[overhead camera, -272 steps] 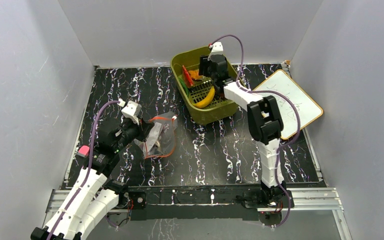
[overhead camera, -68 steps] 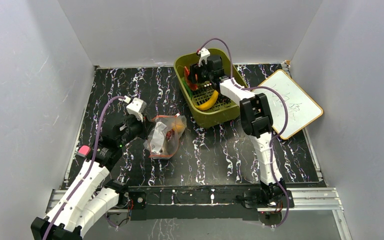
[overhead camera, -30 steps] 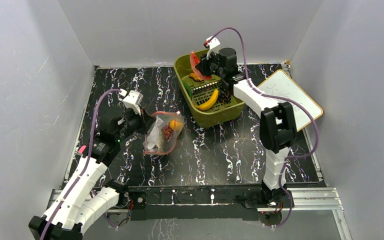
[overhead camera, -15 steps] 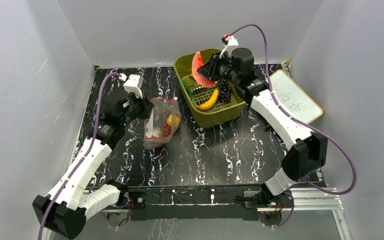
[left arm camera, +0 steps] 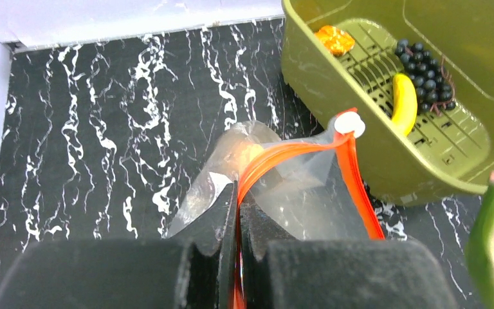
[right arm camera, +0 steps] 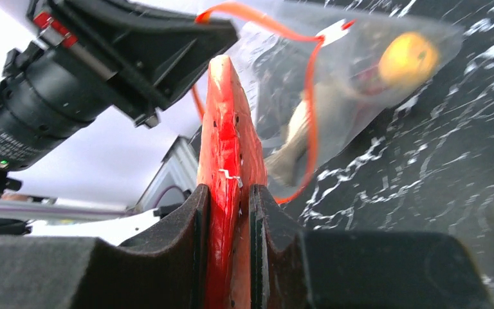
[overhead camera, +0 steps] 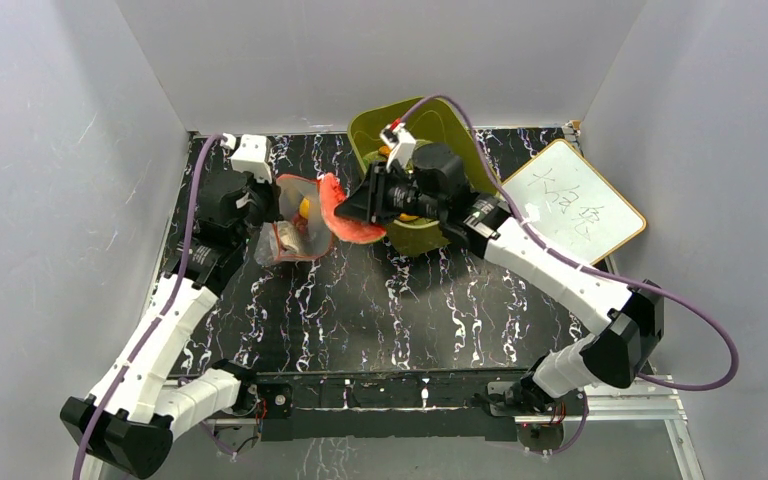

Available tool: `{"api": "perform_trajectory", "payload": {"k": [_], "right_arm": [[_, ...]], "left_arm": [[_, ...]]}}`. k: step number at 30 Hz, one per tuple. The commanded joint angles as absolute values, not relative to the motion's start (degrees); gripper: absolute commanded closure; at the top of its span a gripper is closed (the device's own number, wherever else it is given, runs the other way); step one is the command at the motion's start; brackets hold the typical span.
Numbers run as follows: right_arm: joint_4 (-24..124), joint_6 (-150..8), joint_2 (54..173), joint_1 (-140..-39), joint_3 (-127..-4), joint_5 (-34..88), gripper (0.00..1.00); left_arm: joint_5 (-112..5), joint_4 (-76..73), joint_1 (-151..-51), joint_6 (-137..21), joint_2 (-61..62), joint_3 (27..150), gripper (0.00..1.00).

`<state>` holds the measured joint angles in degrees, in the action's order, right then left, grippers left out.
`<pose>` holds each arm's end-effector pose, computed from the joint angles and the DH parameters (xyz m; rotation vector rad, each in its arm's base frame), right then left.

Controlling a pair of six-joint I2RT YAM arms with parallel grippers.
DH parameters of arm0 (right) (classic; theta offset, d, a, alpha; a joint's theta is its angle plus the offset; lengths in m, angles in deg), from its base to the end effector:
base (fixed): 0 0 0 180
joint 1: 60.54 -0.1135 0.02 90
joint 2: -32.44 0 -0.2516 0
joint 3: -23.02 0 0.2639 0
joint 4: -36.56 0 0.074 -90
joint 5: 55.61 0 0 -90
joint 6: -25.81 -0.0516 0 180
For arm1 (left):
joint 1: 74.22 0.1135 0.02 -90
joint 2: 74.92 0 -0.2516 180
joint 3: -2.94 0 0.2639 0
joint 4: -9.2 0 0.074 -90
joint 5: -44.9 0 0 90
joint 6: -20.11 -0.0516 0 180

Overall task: Place the food in the zip-top bag and seal the zipper
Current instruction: Place the fake fruit in the zipper food storage bag.

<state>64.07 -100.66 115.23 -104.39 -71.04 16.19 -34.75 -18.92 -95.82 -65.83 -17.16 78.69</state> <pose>0.2523 0.2647 0.3803 -0.3732 2.0053 1.2278 0.2448 -0.0869 0.3859 0.1351 1.7425 -0.1701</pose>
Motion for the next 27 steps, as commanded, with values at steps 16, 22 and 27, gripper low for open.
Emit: {"api": "perform_trajectory", "payload": {"k": [16, 22, 27], "right_arm": [[67.00, -110.20, 131.31, -114.15, -75.62, 19.87, 0.89], [66.71, -110.96, 135.86, -114.11, -79.35, 23.15, 0.89], [64.21, -113.28, 137.51, -114.15, -79.89, 24.14, 0.88]], "left_arm": [[-47.02, -21.56, -96.02, -59.56, -23.60, 70.27, 1.00], [-53.65, -19.37, -96.02, -60.24, -26.45, 68.57, 1.00], [-57.49, -17.21, -95.98, -55.38, -28.33, 66.43, 1.00]]}}
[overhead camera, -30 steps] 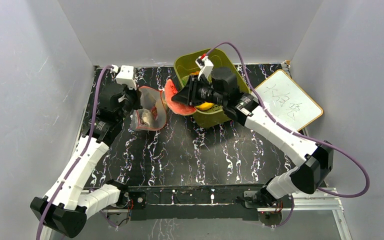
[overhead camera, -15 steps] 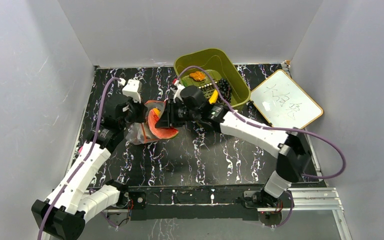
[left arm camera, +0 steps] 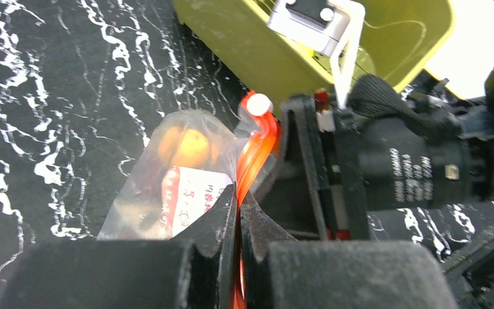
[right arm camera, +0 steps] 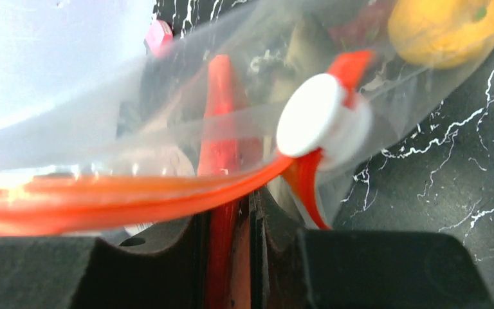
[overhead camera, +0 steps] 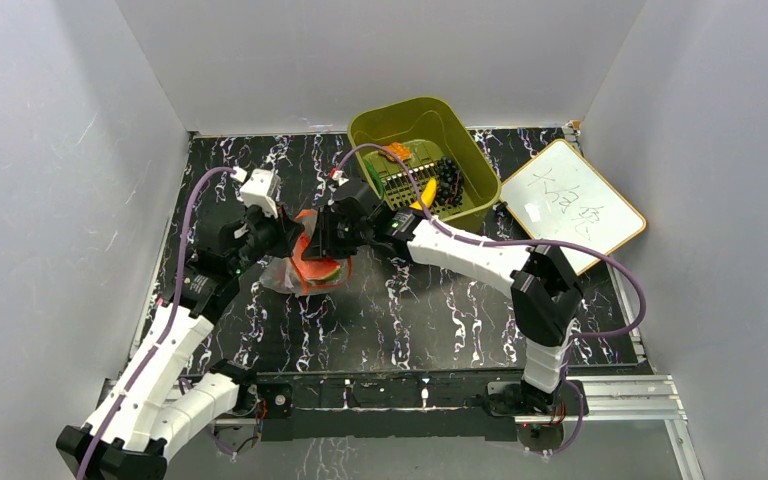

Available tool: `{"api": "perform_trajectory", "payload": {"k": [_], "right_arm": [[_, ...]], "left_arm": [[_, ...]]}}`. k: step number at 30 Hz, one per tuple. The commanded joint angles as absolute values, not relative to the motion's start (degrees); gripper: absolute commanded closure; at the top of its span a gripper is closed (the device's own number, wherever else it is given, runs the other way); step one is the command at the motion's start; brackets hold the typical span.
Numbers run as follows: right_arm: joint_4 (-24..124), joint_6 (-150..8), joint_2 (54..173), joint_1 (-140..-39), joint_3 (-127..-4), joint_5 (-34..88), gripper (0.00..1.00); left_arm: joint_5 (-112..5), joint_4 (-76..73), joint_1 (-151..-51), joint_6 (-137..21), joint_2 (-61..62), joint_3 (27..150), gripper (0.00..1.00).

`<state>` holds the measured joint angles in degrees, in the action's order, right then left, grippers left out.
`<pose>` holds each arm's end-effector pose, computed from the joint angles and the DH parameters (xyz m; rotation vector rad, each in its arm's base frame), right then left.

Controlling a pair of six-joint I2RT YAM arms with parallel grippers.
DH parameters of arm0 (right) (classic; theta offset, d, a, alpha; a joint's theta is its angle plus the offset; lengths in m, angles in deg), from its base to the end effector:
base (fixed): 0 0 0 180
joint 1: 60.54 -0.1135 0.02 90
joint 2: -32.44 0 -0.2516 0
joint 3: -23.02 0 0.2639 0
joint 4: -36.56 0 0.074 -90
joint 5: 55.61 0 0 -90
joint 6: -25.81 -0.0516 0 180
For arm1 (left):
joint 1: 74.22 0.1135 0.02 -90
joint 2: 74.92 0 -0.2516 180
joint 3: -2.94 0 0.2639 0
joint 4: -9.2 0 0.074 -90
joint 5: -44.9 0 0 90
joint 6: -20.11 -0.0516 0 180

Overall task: Place the food in the zip-top bag and seal the zipper
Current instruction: Place the fake fruit in the zipper food storage bag.

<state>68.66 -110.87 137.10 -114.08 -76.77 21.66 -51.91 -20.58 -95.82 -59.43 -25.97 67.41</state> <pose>0.2559 0.3654 0.2597 -0.2855 2.4621 1.1244 0.2120 -0.0905 0.3430 0.2640 1.8280 -0.5017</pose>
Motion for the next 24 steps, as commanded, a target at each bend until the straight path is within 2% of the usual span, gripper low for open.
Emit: {"api": "perform_trajectory", "payload": {"k": [1, 5, 9, 15, 24], "right_arm": [[63.55, -114.15, 137.93, -114.15, -80.12, 24.57, 0.88], [63.95, -113.33, 140.26, -114.11, -81.94, 29.66, 0.86], [65.12, -111.41, 140.80, -113.79, -80.80, 32.16, 0.68], [71.53, -101.23, 137.69, -111.41, -84.06, 32.47, 0.50], [74.05, -87.77, 127.60, -105.23, -82.46, 22.80, 0.47]], "left_arm": [[-58.03, -16.94, -96.01, -54.33, -28.46, 66.24, 1.00], [-58.11, -15.82, -95.98, -49.81, -28.67, 65.32, 1.00], [-55.69, -16.22, -96.06, -47.14, -28.42, 64.17, 1.00], [-53.85, -15.03, -96.00, -45.80, -28.68, 63.50, 1.00], [-51.02, -17.47, -96.02, -53.38, -25.61, 67.75, 1.00]]}}
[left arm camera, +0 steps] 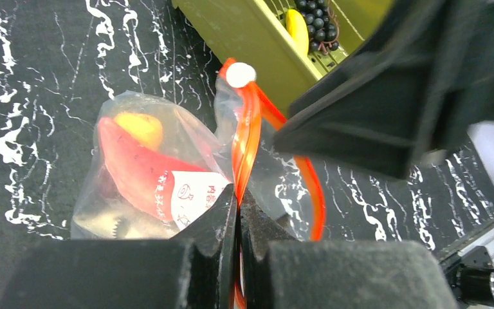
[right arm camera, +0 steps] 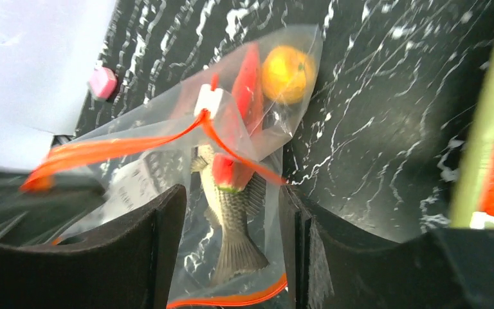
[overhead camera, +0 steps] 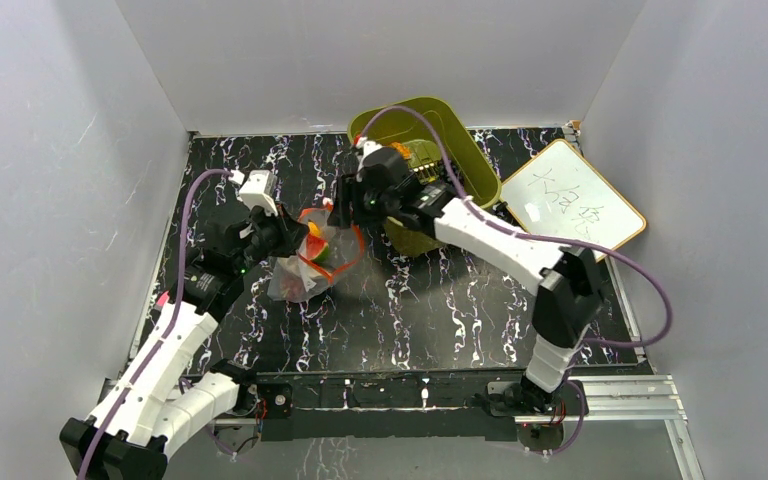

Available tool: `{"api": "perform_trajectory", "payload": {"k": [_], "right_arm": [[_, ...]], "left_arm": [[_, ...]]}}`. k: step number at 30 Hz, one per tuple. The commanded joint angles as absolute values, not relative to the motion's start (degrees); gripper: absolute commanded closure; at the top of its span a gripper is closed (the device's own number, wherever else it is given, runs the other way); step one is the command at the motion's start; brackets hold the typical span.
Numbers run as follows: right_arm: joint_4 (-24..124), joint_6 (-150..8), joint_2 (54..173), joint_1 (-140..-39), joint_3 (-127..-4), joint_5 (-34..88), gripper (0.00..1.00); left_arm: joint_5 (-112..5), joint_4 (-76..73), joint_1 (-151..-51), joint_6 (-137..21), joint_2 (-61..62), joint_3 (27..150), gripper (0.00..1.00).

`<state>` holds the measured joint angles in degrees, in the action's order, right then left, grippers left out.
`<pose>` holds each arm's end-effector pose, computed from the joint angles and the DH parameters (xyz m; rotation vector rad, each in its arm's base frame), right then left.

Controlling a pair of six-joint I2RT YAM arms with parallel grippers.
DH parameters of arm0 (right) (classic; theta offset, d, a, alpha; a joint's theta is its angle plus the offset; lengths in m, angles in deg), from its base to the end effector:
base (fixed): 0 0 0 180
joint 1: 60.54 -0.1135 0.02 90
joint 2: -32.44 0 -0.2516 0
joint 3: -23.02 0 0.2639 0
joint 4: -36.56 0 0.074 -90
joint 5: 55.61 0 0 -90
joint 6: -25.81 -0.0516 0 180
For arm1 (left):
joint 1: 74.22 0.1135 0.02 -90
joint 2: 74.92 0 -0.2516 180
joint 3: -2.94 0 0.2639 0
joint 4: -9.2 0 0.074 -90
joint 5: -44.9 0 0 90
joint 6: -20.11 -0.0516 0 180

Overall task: Place the food in the zip-top bag and seal the zipper
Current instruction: Place the fake fruit in the zipper food storage bag, then pick up the fake seafood from the bin.

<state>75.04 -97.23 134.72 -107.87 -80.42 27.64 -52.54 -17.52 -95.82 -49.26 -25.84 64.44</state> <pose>0.2917 0.3254 0.2888 -0.3634 2.3426 0.8638 0.2153 -0.0924 0.3295 0.1099 1.8621 -0.6345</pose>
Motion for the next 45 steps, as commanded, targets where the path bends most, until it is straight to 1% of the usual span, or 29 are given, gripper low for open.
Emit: {"api": "perform_trajectory", "payload": {"k": [1, 7, 11, 16, 20, 23, 25, 28, 31, 37, 38, 39, 40, 45], "right_arm": [[73.96, -86.49, 126.77, -104.34, -82.29, 22.49, 0.47], [73.78, -80.06, 125.72, -99.12, -83.62, 23.11, 0.42], [72.38, -76.20, 127.17, -96.22, -84.29, 28.56, 0.42], [68.53, -71.29, 129.82, -93.79, -85.28, 33.21, 0.43], [65.48, -66.71, 134.52, -92.71, -86.28, 35.70, 0.44], [65.66, -64.30, 138.61, -91.76, -88.88, 37.16, 0.42], [65.40, -64.56, 141.37, -90.71, -91.05, 38.66, 0.41], [63.37, -65.91, 145.43, -88.68, -93.92, 37.70, 0.40], [63.72, -66.38, 150.59, -87.08, -98.23, 36.70, 0.35], [68.10, -65.60, 161.13, -84.82, -109.38, 32.38, 0.19], [67.72, -65.39, 162.63, -84.61, -110.29, 31.71, 0.14], [67.26, -65.16, 163.25, -84.37, -110.99, 31.41, 0.07], [66.97, -64.94, 164.60, -84.25, -111.69, 30.99, 0.03], [65.58, -64.61, 169.18, -83.44, -115.01, 31.62, 0.02]], "left_arm": [[-51.18, -17.35, -95.99, -54.31, -25.63, 67.82, 1.00], [-53.04, -17.27, -96.00, -58.38, -26.71, 67.51, 1.00], [-59.16, -16.00, -96.02, -60.80, -27.93, 65.80, 1.00], [-60.55, -17.84, -96.02, -63.39, -28.12, 64.88, 1.00], [-60.55, -17.62, -96.06, -65.55, -29.63, 62.77, 1.00], [-60.18, -17.18, -96.02, -66.83, -30.81, 61.20, 1.00], [-59.89, -16.68, -96.01, -67.10, -31.29, 60.13, 1.00], [-60.57, -15.38, -95.98, -66.15, -31.51, 58.69, 1.00], [-63.10, -13.52, -96.07, -64.98, -31.42, 56.78, 1.00], [-62.81, -13.16, -96.06, -65.22, -30.97, 56.21, 1.00], [-62.69, -12.86, -96.02, -65.23, -31.06, 56.16, 1.00], [-62.54, -12.82, -96.06, -65.23, -31.01, 56.10, 1.00], [-62.53, -12.80, -96.00, -65.23, -31.00, 56.09, 1.00], [-61.78, -13.08, -96.02, -65.54, -30.32, 56.03, 1.00]]}}
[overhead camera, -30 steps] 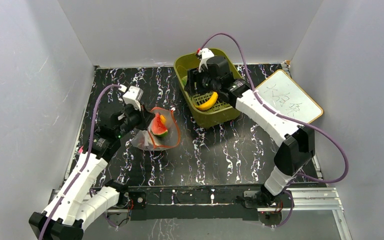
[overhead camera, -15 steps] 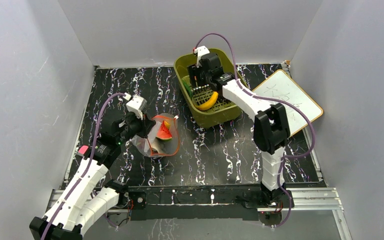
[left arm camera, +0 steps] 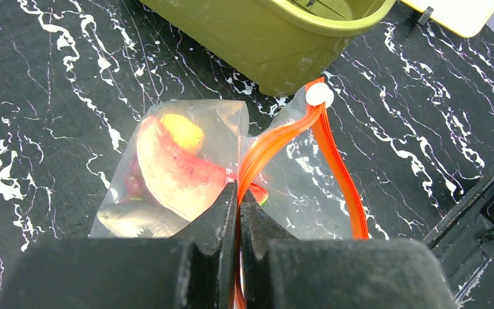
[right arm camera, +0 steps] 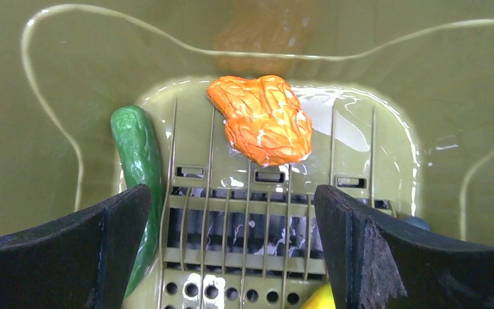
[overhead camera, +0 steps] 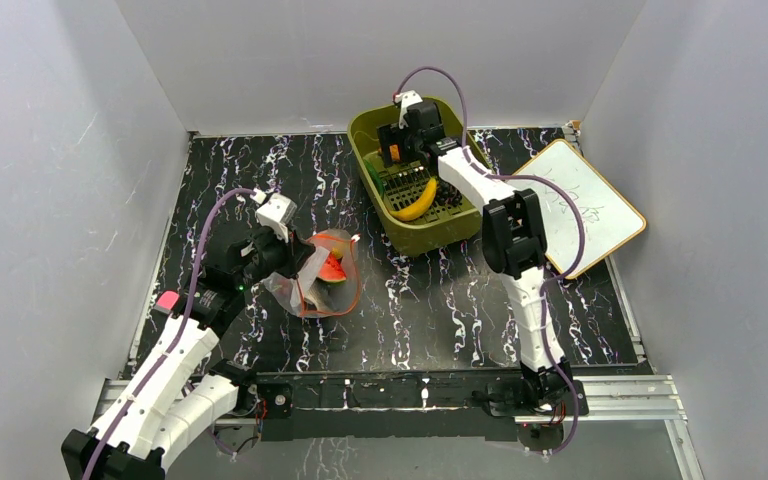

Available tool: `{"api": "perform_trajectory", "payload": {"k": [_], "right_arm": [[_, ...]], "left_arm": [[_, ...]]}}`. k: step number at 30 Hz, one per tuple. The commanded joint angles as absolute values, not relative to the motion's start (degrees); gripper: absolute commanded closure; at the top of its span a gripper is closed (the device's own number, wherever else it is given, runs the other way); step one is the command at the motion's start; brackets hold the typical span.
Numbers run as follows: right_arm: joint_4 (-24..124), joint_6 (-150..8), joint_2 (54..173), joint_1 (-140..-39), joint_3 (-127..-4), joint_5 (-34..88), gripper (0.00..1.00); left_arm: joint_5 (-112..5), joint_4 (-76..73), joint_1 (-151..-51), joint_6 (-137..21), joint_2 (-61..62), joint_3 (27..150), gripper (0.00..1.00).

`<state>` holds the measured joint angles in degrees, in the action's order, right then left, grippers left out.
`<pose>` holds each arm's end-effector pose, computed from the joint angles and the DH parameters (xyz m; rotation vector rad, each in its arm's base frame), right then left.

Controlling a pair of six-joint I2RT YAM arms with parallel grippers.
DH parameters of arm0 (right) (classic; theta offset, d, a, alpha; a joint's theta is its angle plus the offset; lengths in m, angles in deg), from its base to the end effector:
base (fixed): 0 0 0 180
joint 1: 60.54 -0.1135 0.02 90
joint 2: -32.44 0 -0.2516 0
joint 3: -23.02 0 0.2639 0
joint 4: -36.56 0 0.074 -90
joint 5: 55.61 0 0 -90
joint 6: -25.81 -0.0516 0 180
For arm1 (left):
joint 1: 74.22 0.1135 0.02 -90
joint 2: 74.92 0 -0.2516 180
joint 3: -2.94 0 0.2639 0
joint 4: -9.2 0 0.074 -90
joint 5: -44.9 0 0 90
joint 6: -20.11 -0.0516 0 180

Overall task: Place the food in the zip-top bag and seal the zipper
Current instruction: Pick up the fake seafood from the bin.

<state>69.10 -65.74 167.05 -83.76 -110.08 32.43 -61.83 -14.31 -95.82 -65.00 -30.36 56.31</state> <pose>0.5181 0.2242 0.2154 -0.4290 2.1360 0.2846 0.1999 -0.0951 0.2991 0.4752 1.7949 -0.5902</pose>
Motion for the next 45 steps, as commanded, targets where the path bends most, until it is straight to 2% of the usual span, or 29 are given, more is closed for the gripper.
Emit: {"api": "perform_trajectory", "payload": {"k": [1, 25, 31, 35, 40, 45], "right_arm": [[64.95, -64.44, 169.97, -83.29, -115.17, 31.82, 0.02], [50.09, -61.62, 181.08, -83.08, -114.52, 36.43, 0.02], [48.83, -59.91, 180.42, -83.12, -112.72, 34.57, 0.16], [44.26, -59.74, 176.34, -83.12, -106.75, 31.23, 0.23], [43.08, -59.20, 173.39, -83.09, -104.90, 31.40, 0.36], [41.70, -59.64, 169.83, -83.12, -101.72, 30.88, 0.44]], "left_arm": [[-61.62, -13.14, -95.98, -65.60, -30.22, 56.03, 1.00], [-61.10, -12.83, -96.03, -65.75, -29.39, 55.47, 1.00], [-61.66, -12.98, -96.01, -65.64, -28.62, 55.86, 1.00], [-61.46, -12.75, -96.00, -65.58, -28.76, 55.52, 1.00], [-61.92, -12.45, -96.06, -65.57, -28.56, 55.74, 1.00], [-61.89, -12.74, -96.00, -65.41, -28.76, 55.73, 1.00]]}}
